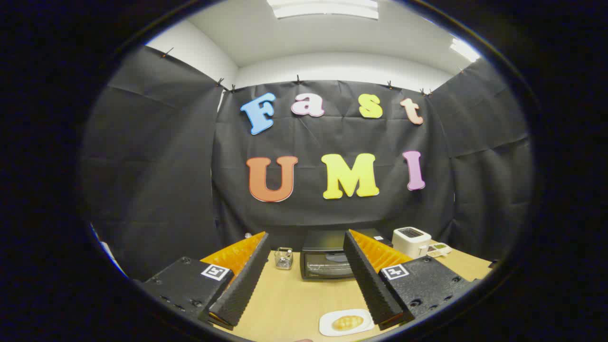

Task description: Open the toaster oven, put the food inside, and close the toaster oven door.

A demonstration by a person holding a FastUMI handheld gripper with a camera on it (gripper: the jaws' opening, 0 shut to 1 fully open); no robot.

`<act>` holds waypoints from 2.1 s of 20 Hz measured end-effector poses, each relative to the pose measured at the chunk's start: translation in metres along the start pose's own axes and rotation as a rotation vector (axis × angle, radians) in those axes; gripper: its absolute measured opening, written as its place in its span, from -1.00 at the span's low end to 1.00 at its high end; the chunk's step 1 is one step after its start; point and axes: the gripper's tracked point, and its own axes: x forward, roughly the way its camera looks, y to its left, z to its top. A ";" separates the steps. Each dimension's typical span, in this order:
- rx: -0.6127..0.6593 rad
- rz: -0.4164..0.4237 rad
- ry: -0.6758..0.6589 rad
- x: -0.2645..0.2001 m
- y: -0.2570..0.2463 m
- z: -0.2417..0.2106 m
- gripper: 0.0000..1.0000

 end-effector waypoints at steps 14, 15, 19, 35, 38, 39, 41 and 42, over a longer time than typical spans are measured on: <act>-0.013 -0.003 -0.012 0.003 0.001 -0.004 1.00; -0.012 0.000 -0.003 0.003 0.002 -0.007 1.00; -0.003 0.011 0.030 0.011 -0.004 -0.019 1.00; -0.006 -0.096 0.145 0.117 -0.082 -0.080 1.00; 0.005 -0.127 0.189 0.148 -0.099 -0.098 1.00; -0.004 -0.132 0.213 0.159 -0.102 -0.106 1.00; -0.010 -0.125 0.236 0.185 -0.102 -0.118 1.00; -0.007 -0.119 0.244 0.197 -0.102 -0.125 1.00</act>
